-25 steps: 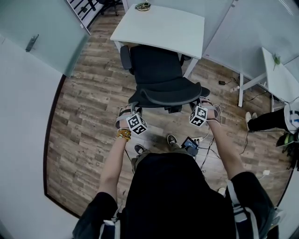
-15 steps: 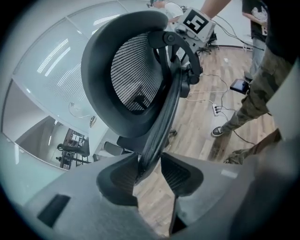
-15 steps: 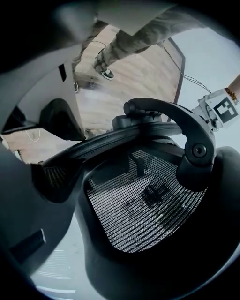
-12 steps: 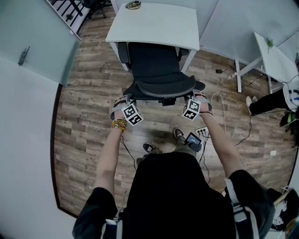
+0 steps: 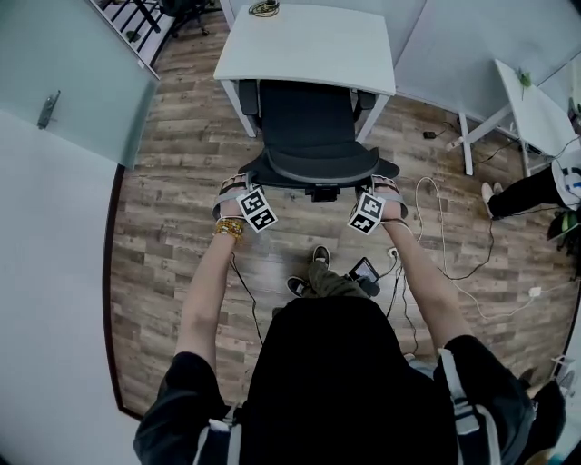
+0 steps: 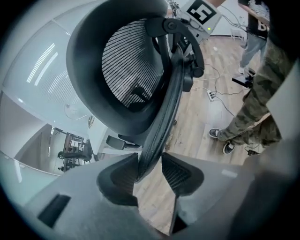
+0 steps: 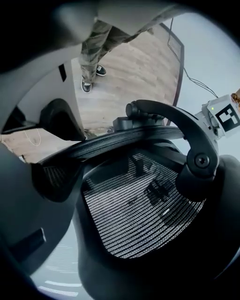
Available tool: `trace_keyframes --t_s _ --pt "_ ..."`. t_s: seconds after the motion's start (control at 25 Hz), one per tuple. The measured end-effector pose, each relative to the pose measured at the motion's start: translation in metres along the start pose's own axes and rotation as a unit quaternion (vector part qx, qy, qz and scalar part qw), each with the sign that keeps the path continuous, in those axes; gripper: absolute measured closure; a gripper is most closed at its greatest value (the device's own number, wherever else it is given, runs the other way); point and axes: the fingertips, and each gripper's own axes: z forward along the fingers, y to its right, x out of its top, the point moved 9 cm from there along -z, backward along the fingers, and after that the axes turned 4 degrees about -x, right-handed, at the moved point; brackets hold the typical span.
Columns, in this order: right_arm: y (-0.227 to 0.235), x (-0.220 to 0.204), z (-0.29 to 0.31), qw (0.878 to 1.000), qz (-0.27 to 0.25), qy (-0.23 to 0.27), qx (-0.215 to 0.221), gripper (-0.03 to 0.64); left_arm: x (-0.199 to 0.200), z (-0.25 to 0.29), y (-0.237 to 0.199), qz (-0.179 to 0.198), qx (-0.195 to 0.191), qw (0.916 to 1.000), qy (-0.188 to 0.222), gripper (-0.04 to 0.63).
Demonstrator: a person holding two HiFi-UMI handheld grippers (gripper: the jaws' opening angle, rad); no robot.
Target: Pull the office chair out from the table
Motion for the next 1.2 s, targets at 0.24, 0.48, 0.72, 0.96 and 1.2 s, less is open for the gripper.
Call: trace_keyframes --t_s 0.24,0.48,0.72,0.96,1.2 --pt "-0.013 0.033 -0.007 1.000 -0.004 0.018 -0.014 0.495 0.003 0.003 0.000 0.018 0.003 0.9995 0.026 0.413" --pt "-0.020 0.047 -0.005 0.999 -0.006 0.037 -0.027 0.499 0.007 0.020 -0.005 0.078 -0.018 0.9959 0.044 0.426" --pt "-0.015 0.039 -0.008 0.998 0.002 0.061 0.009 0.479 0.005 0.027 -0.007 0.145 -0.045 0.9863 0.065 0.444" --pt "-0.019 0.054 0.000 1.000 -0.020 0.023 0.001 0.496 -0.002 0.030 -0.011 0.164 -0.055 0.9826 0.068 0.457" --pt "-0.023 0.072 0.001 1.000 0.015 0.014 0.019 0.505 -0.017 0.033 -0.020 0.171 -0.072 0.9806 0.064 0.459"
